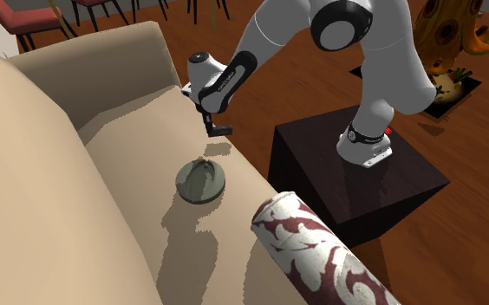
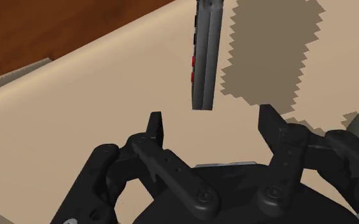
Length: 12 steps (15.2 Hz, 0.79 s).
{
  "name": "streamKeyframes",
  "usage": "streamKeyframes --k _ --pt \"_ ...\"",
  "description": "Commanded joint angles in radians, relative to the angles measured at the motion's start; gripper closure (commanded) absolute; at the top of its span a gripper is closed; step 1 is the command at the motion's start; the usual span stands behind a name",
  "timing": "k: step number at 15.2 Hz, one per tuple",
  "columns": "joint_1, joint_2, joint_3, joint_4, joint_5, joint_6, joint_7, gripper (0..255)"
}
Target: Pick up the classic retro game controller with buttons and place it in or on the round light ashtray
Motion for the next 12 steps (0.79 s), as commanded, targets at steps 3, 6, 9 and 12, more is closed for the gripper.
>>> streamKeyframes --k 3,6,9,12 --pt "0.082 0.064 -0.059 -0.010 -0.008 0.083 0.165 0" --pt "0.062 0.100 -0.041 0.008 0.005 0.103 0.156 0" --pt "0.045 0.131 -0.026 0.024 0.015 0.120 0.150 0" --pt "0.045 0.131 -0.026 0.024 0.015 0.120 0.150 0"
